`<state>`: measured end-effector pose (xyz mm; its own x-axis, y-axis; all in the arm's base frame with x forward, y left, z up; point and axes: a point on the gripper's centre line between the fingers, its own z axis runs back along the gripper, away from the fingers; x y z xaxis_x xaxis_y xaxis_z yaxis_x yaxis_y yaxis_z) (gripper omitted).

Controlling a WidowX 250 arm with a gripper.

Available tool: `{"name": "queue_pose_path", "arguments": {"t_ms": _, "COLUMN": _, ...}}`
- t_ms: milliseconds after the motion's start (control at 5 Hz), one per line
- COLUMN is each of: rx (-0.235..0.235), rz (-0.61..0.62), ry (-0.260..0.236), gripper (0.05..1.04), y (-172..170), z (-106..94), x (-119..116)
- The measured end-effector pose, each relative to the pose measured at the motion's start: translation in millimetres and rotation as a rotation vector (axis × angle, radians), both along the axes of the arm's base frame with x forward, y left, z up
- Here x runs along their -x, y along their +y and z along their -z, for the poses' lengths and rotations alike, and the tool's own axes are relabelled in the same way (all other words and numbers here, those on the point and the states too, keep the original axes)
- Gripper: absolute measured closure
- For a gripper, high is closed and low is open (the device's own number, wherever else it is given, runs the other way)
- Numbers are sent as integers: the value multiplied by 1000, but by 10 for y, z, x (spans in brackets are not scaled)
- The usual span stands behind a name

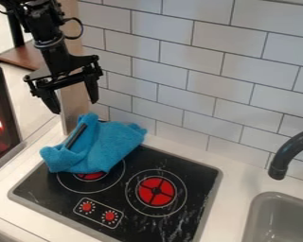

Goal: Move the cloth from the left burner to the right burner

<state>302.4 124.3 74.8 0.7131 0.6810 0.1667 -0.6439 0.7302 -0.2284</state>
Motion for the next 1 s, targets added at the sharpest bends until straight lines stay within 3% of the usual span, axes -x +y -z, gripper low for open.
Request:
{"name": "queue_pose_path", "arguments": {"t_ms": 200, "rx": 6, "rz": -1, "ry": 24, "gripper": 85, "y": -12, "z": 80, "x": 23}}
{"name": "queue_pose_path", "arguments": {"t_ms": 600, "rx": -33, "rz": -72, "ry": 130, "gripper": 85, "y": -2, "z": 533, "x": 12}}
{"name": "queue_pose_path", "arguments": {"t_ms": 1000, "rx": -91, "rz": -89, "ry": 119, "gripper": 84, "y": -37, "z": 761, "x": -101}}
